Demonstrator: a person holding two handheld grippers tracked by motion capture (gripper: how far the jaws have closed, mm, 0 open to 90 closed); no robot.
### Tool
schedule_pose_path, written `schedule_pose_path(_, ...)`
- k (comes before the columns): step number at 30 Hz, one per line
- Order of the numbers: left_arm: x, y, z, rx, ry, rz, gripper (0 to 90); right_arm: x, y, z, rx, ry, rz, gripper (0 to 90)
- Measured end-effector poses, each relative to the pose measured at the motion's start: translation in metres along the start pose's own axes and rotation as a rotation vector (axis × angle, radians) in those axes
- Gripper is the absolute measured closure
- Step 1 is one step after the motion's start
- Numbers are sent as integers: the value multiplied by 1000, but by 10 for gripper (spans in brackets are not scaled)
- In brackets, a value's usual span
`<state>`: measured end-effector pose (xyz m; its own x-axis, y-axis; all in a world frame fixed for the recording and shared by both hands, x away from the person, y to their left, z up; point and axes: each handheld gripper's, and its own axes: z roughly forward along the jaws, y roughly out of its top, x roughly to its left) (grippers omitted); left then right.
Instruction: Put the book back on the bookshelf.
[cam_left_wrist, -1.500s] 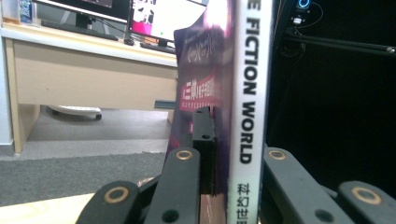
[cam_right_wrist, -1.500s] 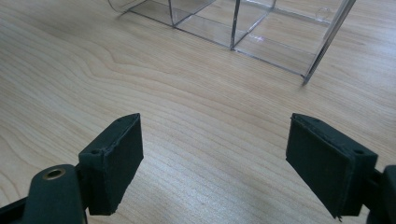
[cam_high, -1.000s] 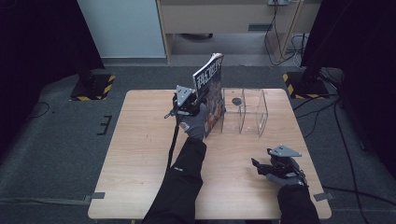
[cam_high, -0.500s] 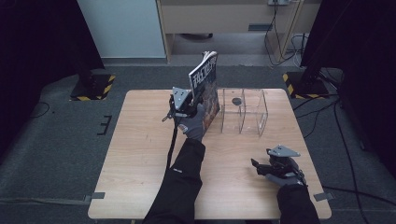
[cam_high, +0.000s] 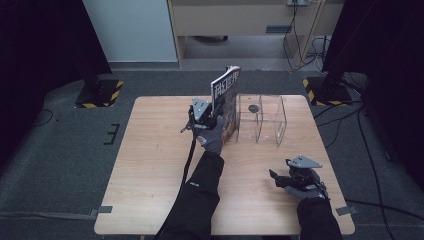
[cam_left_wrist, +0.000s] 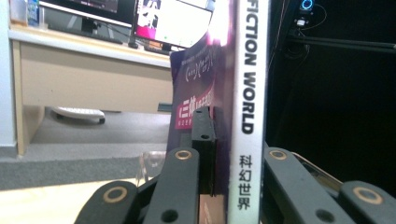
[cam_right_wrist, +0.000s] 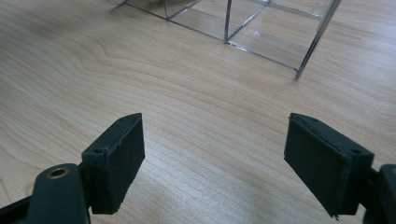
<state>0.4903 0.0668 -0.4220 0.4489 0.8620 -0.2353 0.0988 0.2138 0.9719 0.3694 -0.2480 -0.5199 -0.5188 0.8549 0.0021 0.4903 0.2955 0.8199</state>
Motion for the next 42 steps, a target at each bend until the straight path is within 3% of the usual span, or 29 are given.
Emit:
schedule_pose_path(8, 5, -1, -14, 34, -14, 9, 796, 1, 0, 1, 6, 0, -10, 202)
schedule_pose_path(13, 7, 0, -30, 67, -20, 41, 794, 2, 0, 1, 6, -5, -16, 204)
schedule_pose_path(18, 9, -6, -43, 71, -23, 26, 790, 3, 0, 2, 14, -7, -20, 205)
schedule_pose_path(30, 12, -12, -53, 82, -14, 18, 740, 3, 0, 2, 13, -11, -13, 207)
schedule_pose_path(36, 14, -19, -56, 101, -10, 29, 683, 3, 0, 3, 18, -13, -20, 207)
schedule_pose_path(42, 17, -19, -59, 100, -23, 40, 501, 2, 0, 3, 20, -12, -12, 208)
